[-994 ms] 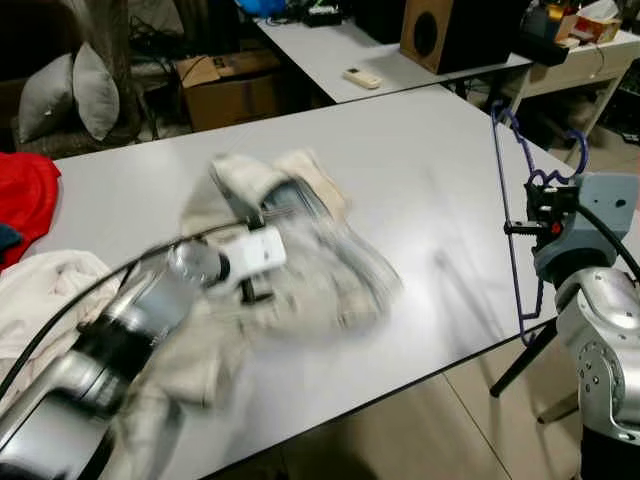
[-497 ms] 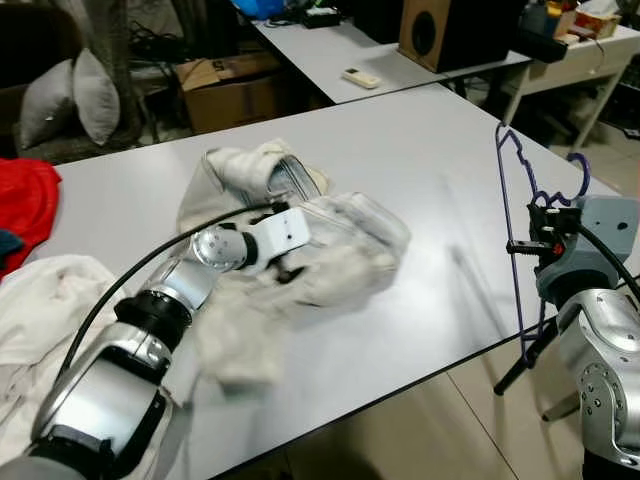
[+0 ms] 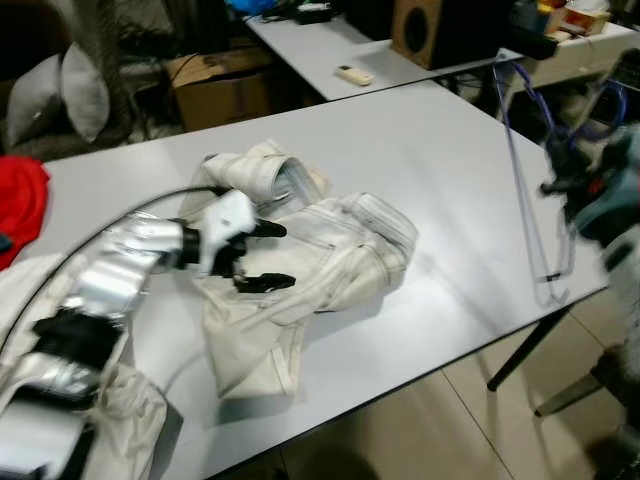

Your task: Hang hanger

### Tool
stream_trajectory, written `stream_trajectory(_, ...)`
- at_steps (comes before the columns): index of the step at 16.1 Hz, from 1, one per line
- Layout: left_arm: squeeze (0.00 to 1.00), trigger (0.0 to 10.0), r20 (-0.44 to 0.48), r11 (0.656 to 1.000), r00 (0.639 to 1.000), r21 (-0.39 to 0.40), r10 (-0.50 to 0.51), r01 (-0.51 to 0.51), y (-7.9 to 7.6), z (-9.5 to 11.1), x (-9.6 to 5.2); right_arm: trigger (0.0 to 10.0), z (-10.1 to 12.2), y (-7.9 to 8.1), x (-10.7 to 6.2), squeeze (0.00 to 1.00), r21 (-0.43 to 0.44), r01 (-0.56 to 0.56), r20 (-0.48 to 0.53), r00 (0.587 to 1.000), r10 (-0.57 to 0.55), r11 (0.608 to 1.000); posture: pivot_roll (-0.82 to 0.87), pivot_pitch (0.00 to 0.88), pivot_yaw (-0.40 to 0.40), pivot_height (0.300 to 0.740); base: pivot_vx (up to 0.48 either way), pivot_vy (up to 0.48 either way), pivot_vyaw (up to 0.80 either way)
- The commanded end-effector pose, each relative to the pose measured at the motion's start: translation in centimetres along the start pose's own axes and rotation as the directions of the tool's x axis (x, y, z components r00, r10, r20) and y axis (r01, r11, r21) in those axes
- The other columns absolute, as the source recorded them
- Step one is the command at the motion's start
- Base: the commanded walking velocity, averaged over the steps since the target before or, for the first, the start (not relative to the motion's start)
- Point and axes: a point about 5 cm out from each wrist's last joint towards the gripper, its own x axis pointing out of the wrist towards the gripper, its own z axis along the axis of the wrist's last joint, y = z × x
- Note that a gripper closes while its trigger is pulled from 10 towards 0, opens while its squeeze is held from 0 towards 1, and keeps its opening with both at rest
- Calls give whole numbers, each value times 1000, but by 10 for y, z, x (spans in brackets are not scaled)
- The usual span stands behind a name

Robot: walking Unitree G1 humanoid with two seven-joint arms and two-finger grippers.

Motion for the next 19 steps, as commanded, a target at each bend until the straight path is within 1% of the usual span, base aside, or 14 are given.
stream_trajectory(1, 1000, 10000, -8, 993, 993, -37, -117, 116, -15, 6, -5, 10000, 5, -6, 12, 0, -4, -13, 26, 1000, 13, 1000, -72, 0, 19, 740, 0, 0, 0)
stream_trajectory(2, 1000, 10000, -35, 982, 983, -73, -179, 176, -27, 2, -6, 10000, 5, -10, 23, 0, -10, 15, 29, 999, -15, 1000, -71, 0, 21, 740, 0, 0, 0)
stream_trajectory(3, 1000, 10000, -60, 973, 975, -98, -214, 207, -34, -2, -4, 10000, -2, -7, 31, 0, -6, -7, 1, 1000, 7, 1000, -70, 0, 20, 740, 0, 0, 0)
stream_trajectory(5, 1000, 10000, -148, 967, 960, -132, -237, 219, -43, -16, 3, 10000, -27, 12, 35, 0, -21, -119, -118, 986, 116, 993, -67, 0, 22, 740, 0, 0, 0)
stream_trajectory(6, 1000, 10000, -265, 978, 943, -111, -200, 176, -45, -32, 8, 10000, -48, 33, 32, 0, 5, -280, -199, 940, 276, 960, -66, 0, 23, 740, 0, 0, 0)
stream_trajectory(8, 1000, 10000, -380, 996, 922, -78, -71, 45, -33, -48, 12, 10000, -61, 56, 17, 0, 45, -484, -255, 840, 478, 874, -71, 0, 28, 740, 0, 0, 0)
stream_trajectory(9, 1000, 10000, -439, 999, 899, -44, 7, -30, -25, -53, 10, 10000, -63, 65, 5, 0, 75, -599, -261, 759, 596, 797, -75, 0, 35, 740, 0, 0, 0)
stream_trajectory(11, 1000, 10000, -501, 996, 862, -3, 79, -93, -17, -56, 7, 10000, -58, 68, -7, 0, 87, -693, -246, 681, 689, 716, -81, 0, 40, 740, 0, 0, 0)
stream_trajectory(13, 1000, 10000, -514, 987, 844, 27, 150, -159, -7, -57, 9, 10000, -54, 67, -20, 0, 106, -752, -261, 611, 748, 651, -85, 0, 40, 740, 0, 0, 0)
stream_trajectory(14, 1000, 10000, -532, 974, 818, 67, 220, -218, 5, -59, 13, 10000, -53, 67, -39, 0, 129, -805, -290, 528, 798, 579, -86, 0, 40, 740, 0, 0, 0)
stream_trajectory(15, 1000, 10000, -540, 964, 801, 95, 259, -248, 12, -60, 15, 10000, -53, 68, -49, 0, 143, -825, -295, 491, 819, 546, -93, 0, 41, 740, 0, 0, 0)
stream_trajectory(16, 1000, 10000, -524, 947, 789, 141, 319, -289, 23, -56, 22, 10000, -50, 73, -65, 0, 166, -848, -286, 447, 848, 503, -102, 0, 49, 740, 0, 0, 0)
stream_trajectory(17, 1000, 10000, -516, 942, 788, 156, 335, -298, 25, -54, 25, 10000, -49, 75, -69, 0, 170, -853, -282, 438, 853, 494, -102, 0, 49, 740, 0, 0, 0)
stream_trajectory(19, 1000, 10000, -458, 914, 790, 211, 407, -348, 37, -41, 36, 10000, -45, 89, -81, 0, 176, -865, -268, 418, 868, 471, -122, 0, 66, 740, 0, 0, 0)
